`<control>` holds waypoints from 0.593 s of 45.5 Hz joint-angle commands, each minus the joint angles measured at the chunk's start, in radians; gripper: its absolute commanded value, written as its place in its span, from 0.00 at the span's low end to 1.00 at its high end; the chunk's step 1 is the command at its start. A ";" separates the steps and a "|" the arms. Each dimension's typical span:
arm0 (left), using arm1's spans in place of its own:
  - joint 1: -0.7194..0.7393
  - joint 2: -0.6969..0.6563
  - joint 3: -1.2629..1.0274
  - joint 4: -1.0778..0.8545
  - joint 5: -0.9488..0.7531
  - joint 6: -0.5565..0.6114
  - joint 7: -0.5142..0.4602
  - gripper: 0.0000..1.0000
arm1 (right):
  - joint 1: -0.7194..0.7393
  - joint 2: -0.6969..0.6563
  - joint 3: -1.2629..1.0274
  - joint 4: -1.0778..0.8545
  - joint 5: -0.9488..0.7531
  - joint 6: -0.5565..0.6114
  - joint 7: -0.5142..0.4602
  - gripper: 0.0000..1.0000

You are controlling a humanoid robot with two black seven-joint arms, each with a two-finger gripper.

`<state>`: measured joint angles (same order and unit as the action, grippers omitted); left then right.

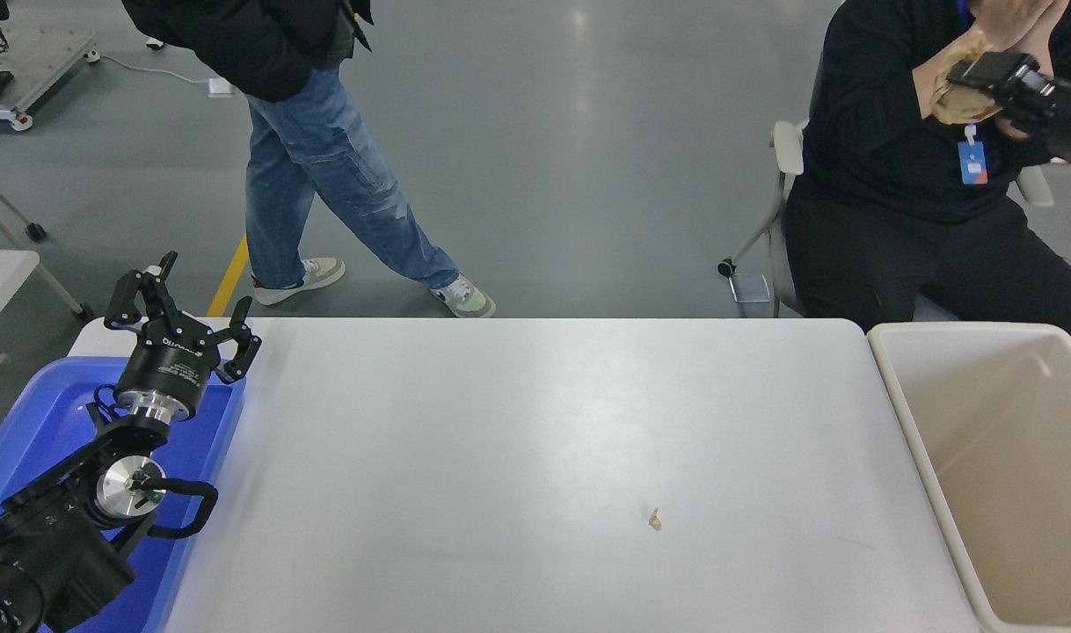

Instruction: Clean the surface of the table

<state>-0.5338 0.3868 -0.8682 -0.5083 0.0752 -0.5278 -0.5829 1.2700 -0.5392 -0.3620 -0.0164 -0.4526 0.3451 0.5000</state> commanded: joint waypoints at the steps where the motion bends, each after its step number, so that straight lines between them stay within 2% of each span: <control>1: 0.000 0.000 0.000 0.001 0.000 0.000 0.000 1.00 | -0.119 -0.013 0.020 -0.094 0.111 -0.086 -0.241 0.00; 11: 0.000 0.000 0.000 0.001 0.000 0.000 0.000 1.00 | -0.173 -0.015 0.112 -0.097 0.109 -0.192 -0.452 0.00; 27: 0.000 0.001 0.000 0.001 0.000 0.000 0.000 1.00 | -0.279 -0.008 0.241 -0.097 0.109 -0.357 -0.569 0.00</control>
<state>-0.5338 0.3870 -0.8682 -0.5077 0.0752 -0.5278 -0.5829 1.0610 -0.5511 -0.2104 -0.1076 -0.3498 0.1013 0.0331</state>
